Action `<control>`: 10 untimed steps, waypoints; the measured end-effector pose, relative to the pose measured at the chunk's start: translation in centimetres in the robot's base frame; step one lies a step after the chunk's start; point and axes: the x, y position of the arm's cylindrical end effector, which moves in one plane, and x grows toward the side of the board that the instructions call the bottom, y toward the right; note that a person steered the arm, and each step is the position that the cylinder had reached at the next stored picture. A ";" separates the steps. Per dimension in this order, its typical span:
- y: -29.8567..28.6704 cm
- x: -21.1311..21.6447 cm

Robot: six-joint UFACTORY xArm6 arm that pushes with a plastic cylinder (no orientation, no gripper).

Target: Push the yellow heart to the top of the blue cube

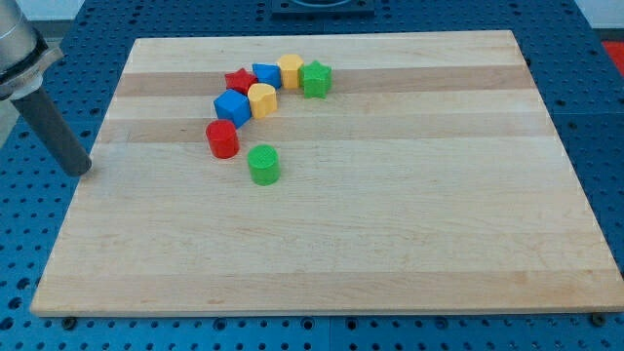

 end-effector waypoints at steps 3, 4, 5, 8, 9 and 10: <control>2.2 -10.2; 8.8 -10.2; 16.0 -10.2; 15.9 -9.3; 17.8 -7.9; 23.6 -7.5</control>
